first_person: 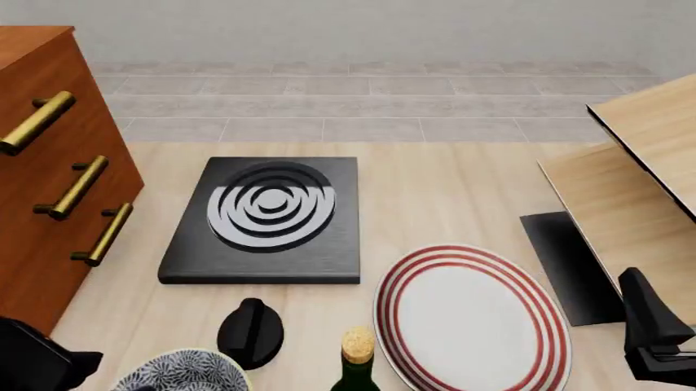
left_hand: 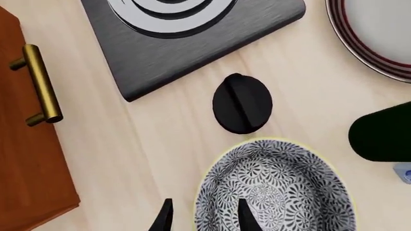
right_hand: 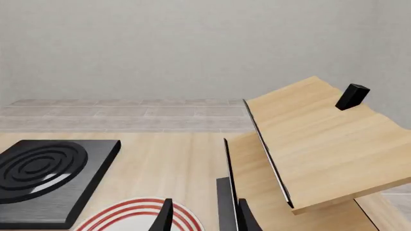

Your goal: Put the bowl on the top of the cabinet.

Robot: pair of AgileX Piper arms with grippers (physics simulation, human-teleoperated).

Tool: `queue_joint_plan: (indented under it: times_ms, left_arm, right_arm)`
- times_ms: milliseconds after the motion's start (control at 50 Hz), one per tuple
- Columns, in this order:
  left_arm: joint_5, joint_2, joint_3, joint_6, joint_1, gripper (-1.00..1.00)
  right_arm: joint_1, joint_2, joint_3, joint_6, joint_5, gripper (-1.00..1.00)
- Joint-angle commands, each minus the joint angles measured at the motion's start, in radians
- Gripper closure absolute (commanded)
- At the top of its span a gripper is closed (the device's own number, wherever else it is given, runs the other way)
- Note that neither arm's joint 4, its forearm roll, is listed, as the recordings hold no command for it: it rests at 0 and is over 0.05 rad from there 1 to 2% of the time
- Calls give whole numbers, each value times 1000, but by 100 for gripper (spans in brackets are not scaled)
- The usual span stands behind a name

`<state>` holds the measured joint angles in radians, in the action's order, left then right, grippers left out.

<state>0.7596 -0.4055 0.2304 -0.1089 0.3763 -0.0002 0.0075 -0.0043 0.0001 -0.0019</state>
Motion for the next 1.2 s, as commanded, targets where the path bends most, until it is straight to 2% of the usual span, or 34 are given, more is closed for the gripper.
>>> queue_joint_plan:
  times_ms: [20,80,300,1000,1200]
  left_arm:
    - [-38,-40,-29,21,1,-100]
    - [-67,-57,-35,-4,-23,-100]
    - [-67,-57,-40,-10,-30,-100]
    - [-191,-123,-108,-87,-98,-100]
    - [-182,-104,-117,-92,-88,-100]
  right_arm:
    - [0,0,0,0,0,-100]
    - [0,0,0,0,0,-100]
    - [0,0,0,0,0,-100]
    - [0,0,0,0,0,-100]
    - [0,0,0,0,0,-100]
